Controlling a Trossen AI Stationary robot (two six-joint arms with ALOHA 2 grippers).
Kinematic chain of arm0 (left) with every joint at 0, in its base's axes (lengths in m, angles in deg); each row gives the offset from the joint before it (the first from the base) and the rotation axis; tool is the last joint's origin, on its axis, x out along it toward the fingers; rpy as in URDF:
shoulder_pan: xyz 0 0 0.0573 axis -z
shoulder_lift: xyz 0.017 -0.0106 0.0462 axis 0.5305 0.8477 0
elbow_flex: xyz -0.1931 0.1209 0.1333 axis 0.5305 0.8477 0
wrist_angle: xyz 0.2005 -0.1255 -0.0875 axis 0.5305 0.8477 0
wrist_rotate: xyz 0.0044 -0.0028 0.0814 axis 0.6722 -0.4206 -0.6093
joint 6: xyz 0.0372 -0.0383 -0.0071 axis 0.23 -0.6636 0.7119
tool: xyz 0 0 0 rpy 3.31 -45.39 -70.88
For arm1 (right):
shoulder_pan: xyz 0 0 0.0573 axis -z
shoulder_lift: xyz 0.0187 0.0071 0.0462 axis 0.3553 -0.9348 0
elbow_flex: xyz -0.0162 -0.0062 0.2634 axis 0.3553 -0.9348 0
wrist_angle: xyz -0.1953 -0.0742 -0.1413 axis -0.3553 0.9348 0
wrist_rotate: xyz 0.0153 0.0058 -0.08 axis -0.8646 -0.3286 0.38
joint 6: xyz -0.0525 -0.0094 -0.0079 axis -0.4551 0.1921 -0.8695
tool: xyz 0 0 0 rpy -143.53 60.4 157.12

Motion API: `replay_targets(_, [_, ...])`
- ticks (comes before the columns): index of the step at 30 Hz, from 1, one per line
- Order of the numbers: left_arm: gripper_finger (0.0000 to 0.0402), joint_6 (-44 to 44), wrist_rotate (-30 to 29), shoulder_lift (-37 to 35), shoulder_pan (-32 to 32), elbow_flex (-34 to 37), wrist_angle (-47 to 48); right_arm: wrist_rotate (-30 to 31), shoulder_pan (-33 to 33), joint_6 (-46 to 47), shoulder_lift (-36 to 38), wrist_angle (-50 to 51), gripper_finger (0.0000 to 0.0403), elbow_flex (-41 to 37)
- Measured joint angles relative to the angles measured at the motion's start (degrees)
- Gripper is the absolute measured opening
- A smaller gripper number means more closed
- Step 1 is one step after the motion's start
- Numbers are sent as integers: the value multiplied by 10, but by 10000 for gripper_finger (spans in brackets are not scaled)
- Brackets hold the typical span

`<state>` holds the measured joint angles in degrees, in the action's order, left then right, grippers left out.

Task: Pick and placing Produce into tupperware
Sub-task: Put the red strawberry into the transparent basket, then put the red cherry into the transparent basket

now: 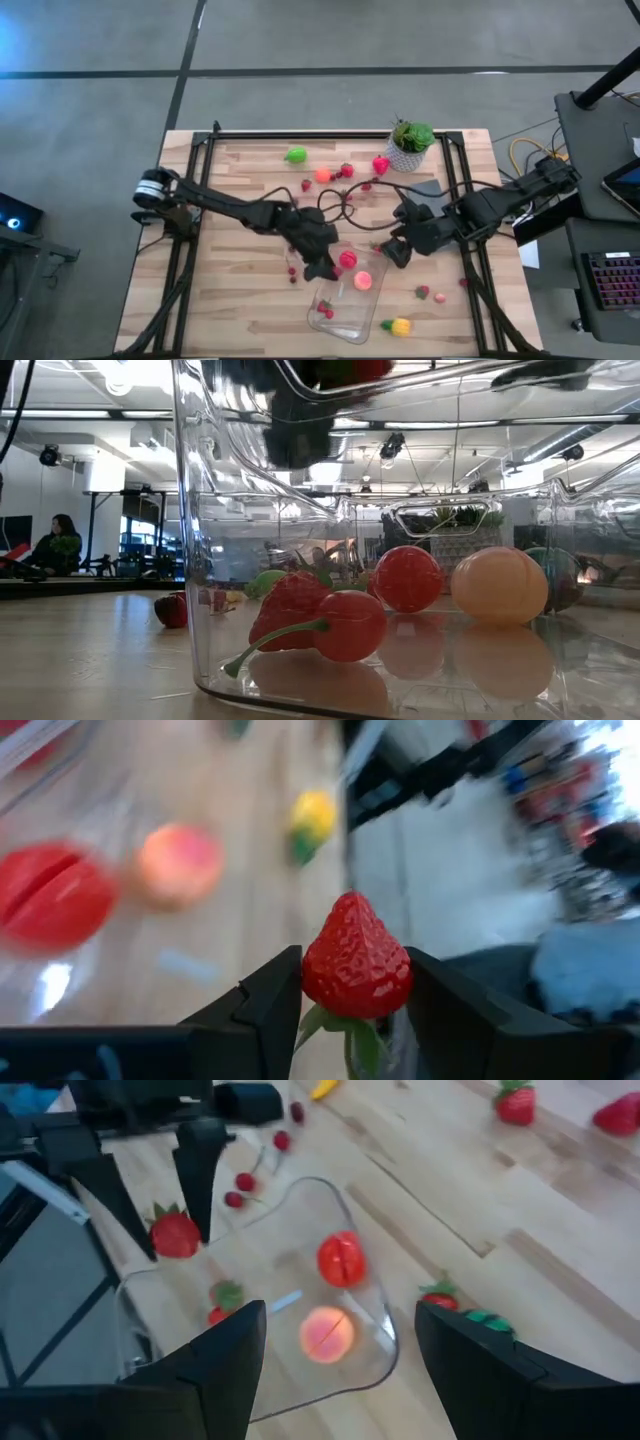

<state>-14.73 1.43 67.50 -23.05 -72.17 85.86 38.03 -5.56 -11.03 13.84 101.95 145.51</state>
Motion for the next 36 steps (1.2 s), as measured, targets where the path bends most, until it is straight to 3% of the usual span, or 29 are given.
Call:
replay_targets(4, [170,-35,-11,11,17,0,-78,0,-15,-2,0,1,249,6])
replay_targets(11, [254,-65,-26,14,20,7,-74,-5,-46,18,0,1,249,-3])
replay_targets(15, [292,-65,-25,13,19,10,-73,-43,-74,44,0,12,249,-5])
replay_targets(22, [299,-58,-24,7,19,12,-66,-104,-165,177,-2,133,249,-35])
replay_targets(26, [299,-49,-24,7,19,13,-60,-129,-223,250,-2,146,249,-86])
replay_targets(31, [299,-48,-23,7,18,13,-60,-225,-271,312,-9,143,249,-164])
replay_targets(36, [299,-48,-11,7,10,14,-60,-346,-285,260,-30,110,247,-217])
